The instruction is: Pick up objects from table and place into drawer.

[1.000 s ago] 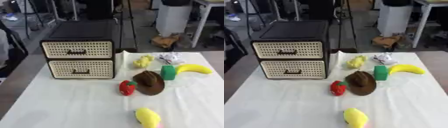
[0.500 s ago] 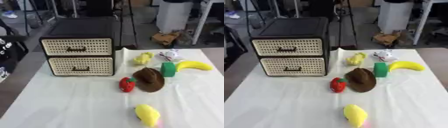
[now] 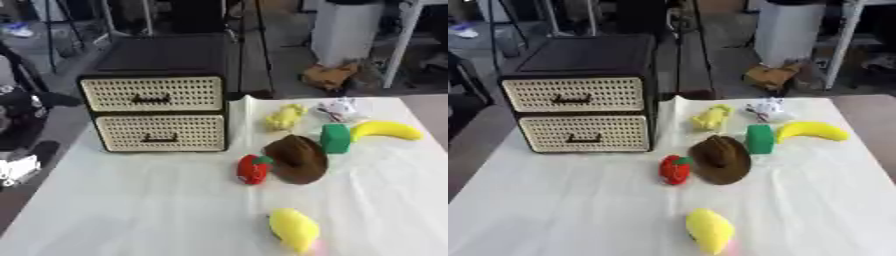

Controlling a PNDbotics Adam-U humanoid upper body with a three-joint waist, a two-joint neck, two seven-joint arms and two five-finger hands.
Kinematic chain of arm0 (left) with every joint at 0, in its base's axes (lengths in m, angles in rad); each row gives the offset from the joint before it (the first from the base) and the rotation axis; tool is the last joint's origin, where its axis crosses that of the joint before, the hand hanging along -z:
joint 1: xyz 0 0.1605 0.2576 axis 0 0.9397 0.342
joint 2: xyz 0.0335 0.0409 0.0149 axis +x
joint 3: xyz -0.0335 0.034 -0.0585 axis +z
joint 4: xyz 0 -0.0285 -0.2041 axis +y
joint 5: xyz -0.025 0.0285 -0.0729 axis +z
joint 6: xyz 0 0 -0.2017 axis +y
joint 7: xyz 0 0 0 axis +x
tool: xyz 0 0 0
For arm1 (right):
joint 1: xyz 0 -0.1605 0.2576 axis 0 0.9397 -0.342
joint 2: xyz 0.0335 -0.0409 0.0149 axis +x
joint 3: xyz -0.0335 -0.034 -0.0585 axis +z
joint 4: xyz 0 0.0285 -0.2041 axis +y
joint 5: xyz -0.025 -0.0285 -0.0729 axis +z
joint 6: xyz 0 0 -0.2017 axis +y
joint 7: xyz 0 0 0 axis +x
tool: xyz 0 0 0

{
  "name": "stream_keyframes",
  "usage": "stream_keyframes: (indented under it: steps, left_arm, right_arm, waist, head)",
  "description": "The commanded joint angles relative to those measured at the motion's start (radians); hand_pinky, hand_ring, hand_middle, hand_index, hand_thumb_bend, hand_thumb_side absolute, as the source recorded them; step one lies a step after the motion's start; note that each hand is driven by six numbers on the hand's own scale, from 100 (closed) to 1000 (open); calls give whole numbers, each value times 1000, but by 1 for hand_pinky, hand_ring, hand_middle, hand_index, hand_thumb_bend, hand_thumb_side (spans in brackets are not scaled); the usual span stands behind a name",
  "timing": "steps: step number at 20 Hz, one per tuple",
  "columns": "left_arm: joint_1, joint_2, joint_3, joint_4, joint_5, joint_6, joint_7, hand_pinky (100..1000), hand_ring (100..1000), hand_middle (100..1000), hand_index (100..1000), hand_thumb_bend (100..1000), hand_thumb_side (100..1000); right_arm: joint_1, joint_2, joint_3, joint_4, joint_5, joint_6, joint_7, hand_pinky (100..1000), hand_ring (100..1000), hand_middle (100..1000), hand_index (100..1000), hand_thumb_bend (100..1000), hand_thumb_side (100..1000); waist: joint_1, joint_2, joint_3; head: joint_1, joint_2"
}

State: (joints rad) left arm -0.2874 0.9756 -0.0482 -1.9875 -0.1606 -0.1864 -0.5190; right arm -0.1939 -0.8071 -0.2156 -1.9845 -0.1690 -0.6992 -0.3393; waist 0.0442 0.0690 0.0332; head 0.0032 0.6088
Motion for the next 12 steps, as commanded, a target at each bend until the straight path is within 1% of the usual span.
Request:
stream_keyframes:
  steps: [1, 4, 7, 10, 12]
  left_arm:
    - [-43, 40, -17, -2, -6, 38, -19, 100, 141, 162, 910, 100, 530]
    - [-86, 35, -50, 40, -2, 59, -34, 100, 141, 159, 890, 100, 530]
    - [-129, 25, -83, 106, 5, 71, -67, 100, 153, 172, 894, 100, 546]
    - [-171, 7, -105, 172, 12, 69, -112, 100, 156, 177, 902, 100, 559]
    - [-197, -4, -115, 215, 19, 63, -143, 100, 156, 177, 885, 100, 559]
  right_arm:
    - [-15, -34, -4, -16, -4, 0, 6, 659, 769, 712, 831, 205, 1000]
    - [-17, -32, -2, -16, -6, 1, 10, 659, 768, 710, 831, 211, 1000]
    - [-19, -29, 0, -16, -7, 4, 14, 659, 768, 710, 830, 211, 1000]
    - [-21, -27, 1, -16, -9, 7, 16, 659, 768, 708, 829, 208, 1000]
    - [-23, -26, 2, -16, -12, 9, 18, 659, 768, 707, 827, 208, 1000]
  waist:
    - [-2, -6, -2]
    - [-3, -5, -4]
    - [-3, -4, -7]
    - [-2, -3, -10]
    - [-1, -3, -12]
  head:
    - [-2, -12]
    - [-1, -14]
    - [4, -14]
    - [6, -17]
    - [8, -17]
